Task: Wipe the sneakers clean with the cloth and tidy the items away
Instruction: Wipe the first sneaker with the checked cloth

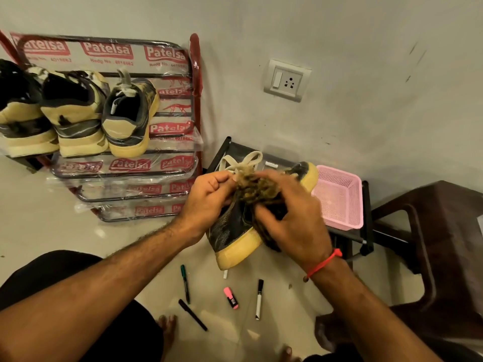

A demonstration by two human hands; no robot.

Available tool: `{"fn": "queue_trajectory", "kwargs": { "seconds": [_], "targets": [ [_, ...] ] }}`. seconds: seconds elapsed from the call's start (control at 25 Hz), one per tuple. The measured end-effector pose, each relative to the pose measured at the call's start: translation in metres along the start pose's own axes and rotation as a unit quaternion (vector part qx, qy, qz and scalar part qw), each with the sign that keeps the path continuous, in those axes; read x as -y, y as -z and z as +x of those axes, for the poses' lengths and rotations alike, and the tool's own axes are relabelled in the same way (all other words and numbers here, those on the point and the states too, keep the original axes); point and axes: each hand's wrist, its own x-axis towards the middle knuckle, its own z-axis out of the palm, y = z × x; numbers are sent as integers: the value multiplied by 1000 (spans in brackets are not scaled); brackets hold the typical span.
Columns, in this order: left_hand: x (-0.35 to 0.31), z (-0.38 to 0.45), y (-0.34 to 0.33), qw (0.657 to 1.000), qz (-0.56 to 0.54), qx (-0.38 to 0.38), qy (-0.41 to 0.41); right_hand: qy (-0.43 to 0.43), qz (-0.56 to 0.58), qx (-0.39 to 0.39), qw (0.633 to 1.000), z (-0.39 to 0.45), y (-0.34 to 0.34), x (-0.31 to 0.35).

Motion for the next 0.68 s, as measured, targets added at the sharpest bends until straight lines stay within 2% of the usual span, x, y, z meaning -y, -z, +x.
{"fn": "queue_trajectory", "kwargs": {
  "seconds": [0.08, 0.12, 0.16, 0.28, 0.32, 0.36, 0.44, 0.52, 0.6, 0.68],
  "targets": [
    [-1, 1, -2, 1000, 2, 0, 9, -77, -5, -60, 995, 8, 11, -18],
    [-1, 1, -4, 1000, 0, -4, 15, -92, 5, -64, 994, 5, 12, -18],
    [-1, 1, -4, 1000, -7, -8, 18, -79, 25, -38, 996, -2, 8, -10],
    [-5, 2, 0, 998, -38, -7, 44, 55, 55, 115, 990, -25, -11, 23],
    [-8, 3, 0, 998, -42, -5, 49, 72, 40, 130, 988, -24, -9, 20],
    [-10, 3, 0, 998, -42, -10, 53, 56, 18, 113, 992, -18, -6, 9],
    [-11, 3, 1, 998, -35, -26, 51, -34, -19, 33, 999, 1, 9, -21],
    [-9, 2, -1, 998, -19, -36, 48, -79, -22, 2, 997, 3, 13, -29],
    [-8, 1, 2, 998, -12, -41, 42, -27, 34, 56, 997, -14, -5, -5],
    [-10, 2, 3, 999, -14, -30, 38, 44, 42, 130, 990, -29, -17, 20]
  ]
}}
